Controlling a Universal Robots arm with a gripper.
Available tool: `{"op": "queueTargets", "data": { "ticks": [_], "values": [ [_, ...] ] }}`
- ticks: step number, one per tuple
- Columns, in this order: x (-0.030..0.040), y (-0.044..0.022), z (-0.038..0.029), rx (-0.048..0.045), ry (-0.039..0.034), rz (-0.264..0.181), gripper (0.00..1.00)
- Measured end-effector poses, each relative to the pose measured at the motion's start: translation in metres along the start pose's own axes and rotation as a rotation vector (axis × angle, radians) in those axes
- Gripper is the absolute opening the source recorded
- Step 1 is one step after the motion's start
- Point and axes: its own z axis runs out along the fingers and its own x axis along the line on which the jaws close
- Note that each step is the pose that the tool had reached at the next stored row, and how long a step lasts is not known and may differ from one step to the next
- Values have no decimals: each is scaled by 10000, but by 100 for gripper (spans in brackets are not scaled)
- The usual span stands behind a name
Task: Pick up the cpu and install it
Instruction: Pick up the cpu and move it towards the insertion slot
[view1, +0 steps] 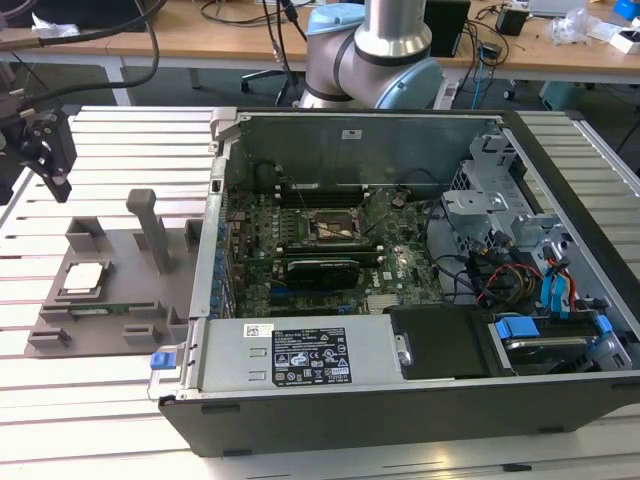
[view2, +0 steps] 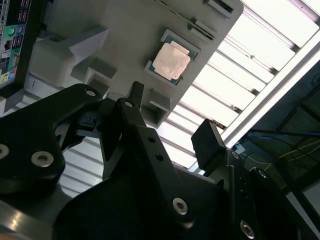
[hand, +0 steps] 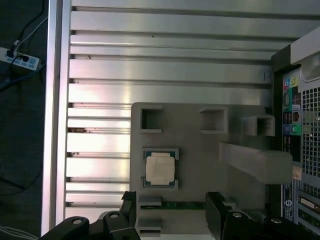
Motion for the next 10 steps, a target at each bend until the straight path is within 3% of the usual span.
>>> {"op": "queueTargets", "data": {
  "ticks": [10],
  "values": [
    [2,-2,82,0,0,0,66]
  ]
}}
